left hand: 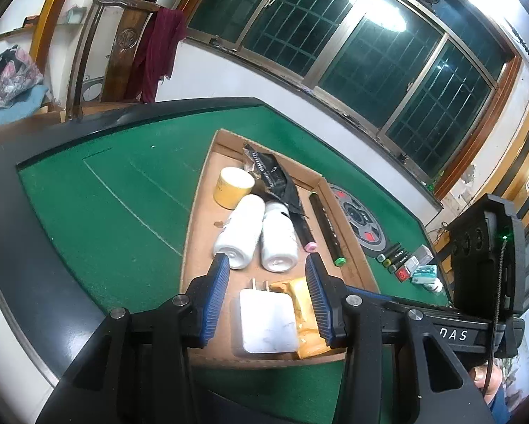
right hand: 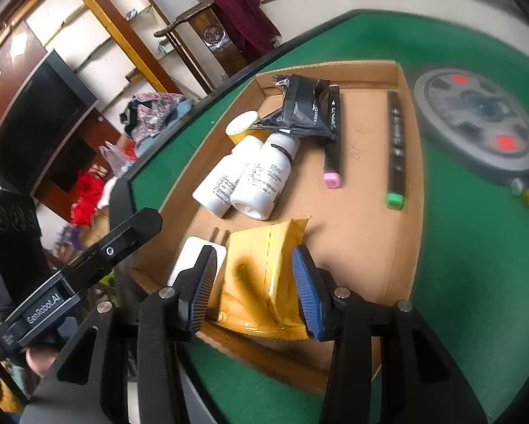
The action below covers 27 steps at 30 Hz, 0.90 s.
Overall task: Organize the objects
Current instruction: 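Carry envelope and adapter into the cardboard box and open both grippers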
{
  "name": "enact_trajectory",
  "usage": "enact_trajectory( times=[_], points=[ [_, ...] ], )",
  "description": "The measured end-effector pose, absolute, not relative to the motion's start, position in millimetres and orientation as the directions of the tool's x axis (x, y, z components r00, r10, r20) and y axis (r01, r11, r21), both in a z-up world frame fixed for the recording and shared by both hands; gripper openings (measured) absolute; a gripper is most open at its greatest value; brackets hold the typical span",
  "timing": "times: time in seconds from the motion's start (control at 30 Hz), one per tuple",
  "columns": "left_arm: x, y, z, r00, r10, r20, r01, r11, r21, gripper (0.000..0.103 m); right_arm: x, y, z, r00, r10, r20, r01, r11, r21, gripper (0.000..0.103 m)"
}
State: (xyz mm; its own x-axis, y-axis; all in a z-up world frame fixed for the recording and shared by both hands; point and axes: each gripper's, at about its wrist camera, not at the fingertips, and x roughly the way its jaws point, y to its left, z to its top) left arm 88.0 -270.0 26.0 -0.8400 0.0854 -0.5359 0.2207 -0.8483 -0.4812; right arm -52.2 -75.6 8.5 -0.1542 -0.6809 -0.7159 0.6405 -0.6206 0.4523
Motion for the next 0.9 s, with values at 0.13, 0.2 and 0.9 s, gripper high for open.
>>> enact_trajectory(
  times=[0.13, 0.2, 0.9],
  points=[
    [85, -260, 30, -0.836, 0.094, -0.540, 0.204, -0.861, -0.467, 0.040, -52, -68, 10, -0.157, -0.682, -0.715, 0.628, -0.627, 0.460, 0.043],
    [83, -255, 32, -0.834, 0.098, -0.543, 0.196, -0.867, -0.458, 0.040, -53, -62, 11, -0.157, -0.687, -0.710, 0.621, -0.628, 0.470, 0.043],
    [63, -149, 55, -0.776, 0.226, -0.589, -0.019, -0.942, -0.336, 0.040, -104, 132, 55, -0.425, -0.660, -0.619, 0.395, -0.751, 0.530, 0.043]
  ],
)
